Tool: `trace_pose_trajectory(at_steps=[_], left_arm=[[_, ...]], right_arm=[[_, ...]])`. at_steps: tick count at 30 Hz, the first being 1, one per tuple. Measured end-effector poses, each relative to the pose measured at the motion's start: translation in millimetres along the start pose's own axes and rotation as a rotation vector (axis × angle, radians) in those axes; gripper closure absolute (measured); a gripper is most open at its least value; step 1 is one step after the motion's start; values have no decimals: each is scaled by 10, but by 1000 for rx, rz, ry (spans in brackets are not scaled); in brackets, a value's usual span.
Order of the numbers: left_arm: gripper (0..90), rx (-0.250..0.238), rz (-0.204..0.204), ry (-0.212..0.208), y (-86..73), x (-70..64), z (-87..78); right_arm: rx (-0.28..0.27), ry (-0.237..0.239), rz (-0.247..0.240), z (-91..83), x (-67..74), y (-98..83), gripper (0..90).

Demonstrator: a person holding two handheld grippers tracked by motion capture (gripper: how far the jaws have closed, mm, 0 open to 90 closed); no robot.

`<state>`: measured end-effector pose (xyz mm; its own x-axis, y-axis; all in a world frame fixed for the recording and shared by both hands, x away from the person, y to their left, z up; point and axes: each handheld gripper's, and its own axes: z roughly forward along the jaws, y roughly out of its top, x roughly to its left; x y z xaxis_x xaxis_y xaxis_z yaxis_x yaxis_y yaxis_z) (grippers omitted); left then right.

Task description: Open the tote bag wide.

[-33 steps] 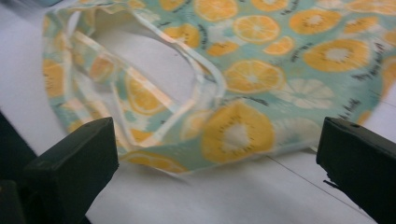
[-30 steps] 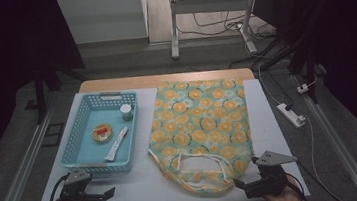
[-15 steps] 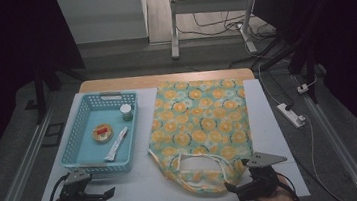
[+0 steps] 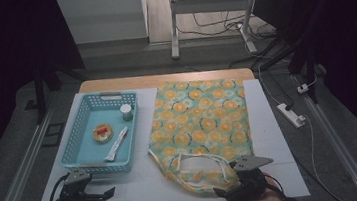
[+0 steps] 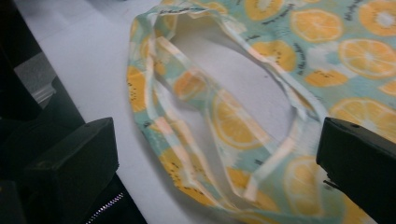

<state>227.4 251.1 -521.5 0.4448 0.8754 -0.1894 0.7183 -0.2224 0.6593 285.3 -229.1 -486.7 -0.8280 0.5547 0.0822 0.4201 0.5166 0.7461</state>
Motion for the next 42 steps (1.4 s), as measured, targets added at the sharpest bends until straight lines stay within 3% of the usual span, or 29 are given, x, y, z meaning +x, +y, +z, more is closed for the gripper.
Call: trace_pose_trajectory(at_steps=[18,28,34,35,36,42], left_arm=[[7,-2,-5,-2,-1,2,0],[7,1,-9,-4,-1,7,0],[8,-2,-7,-4,-1,5,-1],[8,-2,-7,-5,-1,5,-1],[8,-2,-6,-5,-2,5,-1],[9,-2,-6,-5,-1,5,-1]], right_arm=[[55,126,-115,363,412,163,0],[139,142,-167,550,454,100,13],[184,147,-165,589,372,49,144],[196,139,-172,582,356,40,229],[196,139,-172,582,356,40,229],[220,99,-199,535,306,43,608]])
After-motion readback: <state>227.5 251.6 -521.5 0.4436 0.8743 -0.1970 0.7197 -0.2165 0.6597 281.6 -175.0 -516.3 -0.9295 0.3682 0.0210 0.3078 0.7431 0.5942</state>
